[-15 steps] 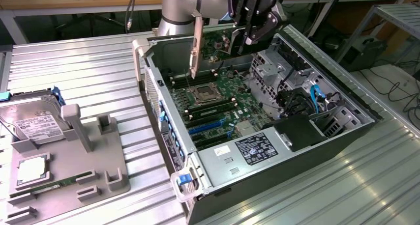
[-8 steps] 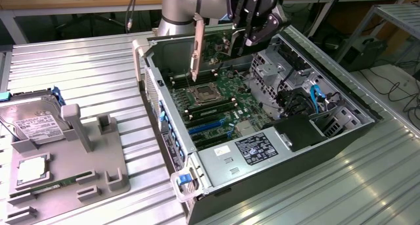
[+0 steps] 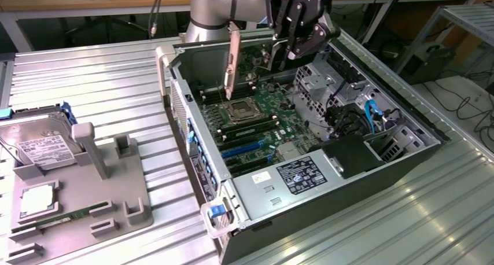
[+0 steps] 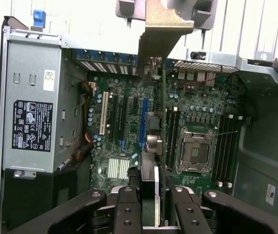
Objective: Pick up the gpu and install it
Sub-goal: 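Insert the gpu into the slot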
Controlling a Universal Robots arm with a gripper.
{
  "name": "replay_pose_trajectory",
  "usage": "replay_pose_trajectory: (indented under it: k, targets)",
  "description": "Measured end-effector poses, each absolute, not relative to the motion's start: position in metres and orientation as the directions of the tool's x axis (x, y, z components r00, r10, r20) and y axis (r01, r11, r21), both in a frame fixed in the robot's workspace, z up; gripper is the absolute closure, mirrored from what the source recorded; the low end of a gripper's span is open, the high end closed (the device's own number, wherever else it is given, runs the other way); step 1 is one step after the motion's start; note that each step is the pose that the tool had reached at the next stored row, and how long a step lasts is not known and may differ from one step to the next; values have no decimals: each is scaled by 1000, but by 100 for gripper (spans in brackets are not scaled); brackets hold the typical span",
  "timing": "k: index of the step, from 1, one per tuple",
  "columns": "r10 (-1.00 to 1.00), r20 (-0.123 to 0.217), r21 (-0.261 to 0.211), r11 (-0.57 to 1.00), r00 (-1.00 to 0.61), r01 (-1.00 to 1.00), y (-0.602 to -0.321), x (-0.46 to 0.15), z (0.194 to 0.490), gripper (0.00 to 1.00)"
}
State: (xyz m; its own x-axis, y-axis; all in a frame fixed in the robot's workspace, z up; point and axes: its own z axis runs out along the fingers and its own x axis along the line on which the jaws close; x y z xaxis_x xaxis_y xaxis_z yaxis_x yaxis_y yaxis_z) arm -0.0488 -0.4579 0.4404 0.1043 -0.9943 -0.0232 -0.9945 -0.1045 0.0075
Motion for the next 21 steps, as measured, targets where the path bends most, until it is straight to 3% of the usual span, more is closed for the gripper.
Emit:
replay_pose_trajectory:
  k: [21]
  targets:
    - [-994, -24, 14, -103, 103, -995, -458, -46, 427, 72]
